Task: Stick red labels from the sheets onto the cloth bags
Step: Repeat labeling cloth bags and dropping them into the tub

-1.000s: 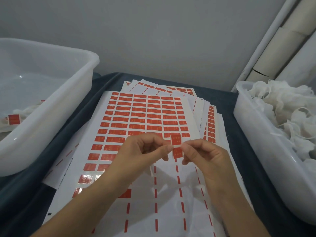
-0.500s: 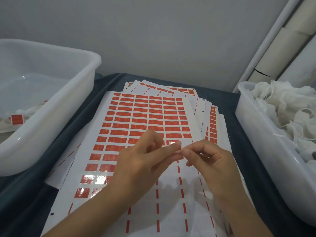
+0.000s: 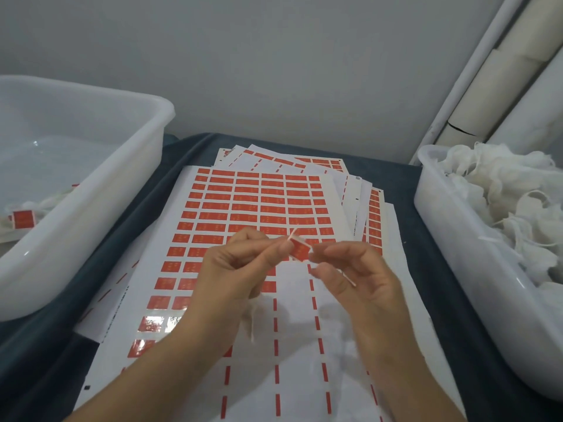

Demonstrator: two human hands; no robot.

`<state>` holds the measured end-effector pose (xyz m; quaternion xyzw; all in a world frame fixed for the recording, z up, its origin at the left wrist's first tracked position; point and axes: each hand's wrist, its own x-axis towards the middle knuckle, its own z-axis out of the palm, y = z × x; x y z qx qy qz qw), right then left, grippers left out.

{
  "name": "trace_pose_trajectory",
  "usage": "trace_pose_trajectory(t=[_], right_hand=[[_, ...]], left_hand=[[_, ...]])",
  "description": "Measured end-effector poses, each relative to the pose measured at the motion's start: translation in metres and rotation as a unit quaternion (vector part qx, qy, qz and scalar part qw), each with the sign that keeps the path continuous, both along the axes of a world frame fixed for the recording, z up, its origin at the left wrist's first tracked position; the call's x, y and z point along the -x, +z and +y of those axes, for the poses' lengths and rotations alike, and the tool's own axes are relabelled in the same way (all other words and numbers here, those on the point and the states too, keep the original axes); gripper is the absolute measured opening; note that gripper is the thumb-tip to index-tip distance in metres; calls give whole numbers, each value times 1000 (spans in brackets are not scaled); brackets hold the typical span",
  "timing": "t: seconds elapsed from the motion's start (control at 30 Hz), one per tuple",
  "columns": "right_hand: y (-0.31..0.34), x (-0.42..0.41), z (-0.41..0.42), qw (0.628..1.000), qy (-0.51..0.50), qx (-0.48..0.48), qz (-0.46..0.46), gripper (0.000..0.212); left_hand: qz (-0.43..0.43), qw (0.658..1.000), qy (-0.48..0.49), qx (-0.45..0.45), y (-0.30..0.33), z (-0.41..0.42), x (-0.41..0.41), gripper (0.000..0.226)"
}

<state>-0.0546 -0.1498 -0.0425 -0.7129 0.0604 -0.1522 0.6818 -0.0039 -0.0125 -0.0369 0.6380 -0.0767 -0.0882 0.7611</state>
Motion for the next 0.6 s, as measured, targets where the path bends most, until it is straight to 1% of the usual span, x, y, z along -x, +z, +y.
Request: trace_pose_trajectory(t=[0.07, 0.17, 0.4, 0.6], right_hand=[[-2, 0, 4, 999, 13, -33, 7, 34], [-3, 0, 3, 998, 10, -54, -3, 32], [-2, 2, 3, 999, 8, -43, -32, 18], [-3, 2, 1, 999, -1, -26, -48, 13]], left_hand=[[18, 1000, -14, 14, 0, -2, 3, 30], [14, 999, -35, 20, 0, -4, 5, 28], [6, 998, -51, 29, -2, -4, 6, 26], [4, 998, -57, 36, -4, -4, 7, 27]])
